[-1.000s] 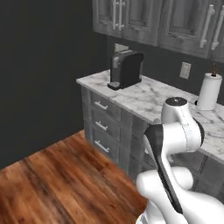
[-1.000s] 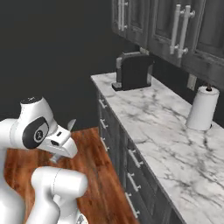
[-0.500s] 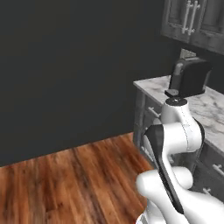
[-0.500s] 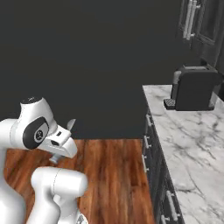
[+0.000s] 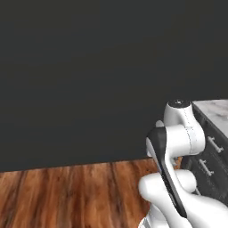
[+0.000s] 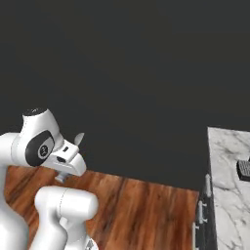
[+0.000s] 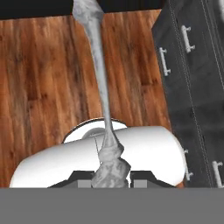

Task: Take the fork and place it on the left side of the plate. Then take the spoon and place it on the right side of the plate. Make sure they're directly next to the plate.

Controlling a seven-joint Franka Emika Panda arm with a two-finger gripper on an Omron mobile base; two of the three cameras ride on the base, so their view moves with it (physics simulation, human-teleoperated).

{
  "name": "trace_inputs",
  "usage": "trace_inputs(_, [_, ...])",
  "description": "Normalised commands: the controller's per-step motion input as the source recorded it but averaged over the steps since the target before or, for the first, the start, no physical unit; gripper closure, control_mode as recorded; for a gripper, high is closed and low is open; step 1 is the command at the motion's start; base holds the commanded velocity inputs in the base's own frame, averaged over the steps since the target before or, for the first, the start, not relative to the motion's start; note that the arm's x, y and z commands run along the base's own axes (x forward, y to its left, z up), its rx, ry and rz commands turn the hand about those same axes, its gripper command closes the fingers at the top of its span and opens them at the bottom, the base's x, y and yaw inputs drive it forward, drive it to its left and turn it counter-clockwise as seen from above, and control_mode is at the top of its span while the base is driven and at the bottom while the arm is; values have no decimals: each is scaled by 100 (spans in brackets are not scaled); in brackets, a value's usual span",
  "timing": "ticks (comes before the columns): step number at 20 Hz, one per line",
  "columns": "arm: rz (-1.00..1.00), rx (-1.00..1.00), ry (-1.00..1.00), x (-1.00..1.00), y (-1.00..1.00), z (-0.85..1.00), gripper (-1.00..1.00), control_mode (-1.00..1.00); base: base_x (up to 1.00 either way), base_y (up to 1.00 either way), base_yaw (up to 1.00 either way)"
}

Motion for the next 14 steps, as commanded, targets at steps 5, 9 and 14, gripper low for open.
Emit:
trace_inputs(5, [0,0,0,0,0,0,100,100,97,1,47])
trace_inputs(9, [0,0,0,0,0,0,100,100,83,9,54])
trace_inputs(14, [0,0,0,0,0,0,100,100,75,15,57])
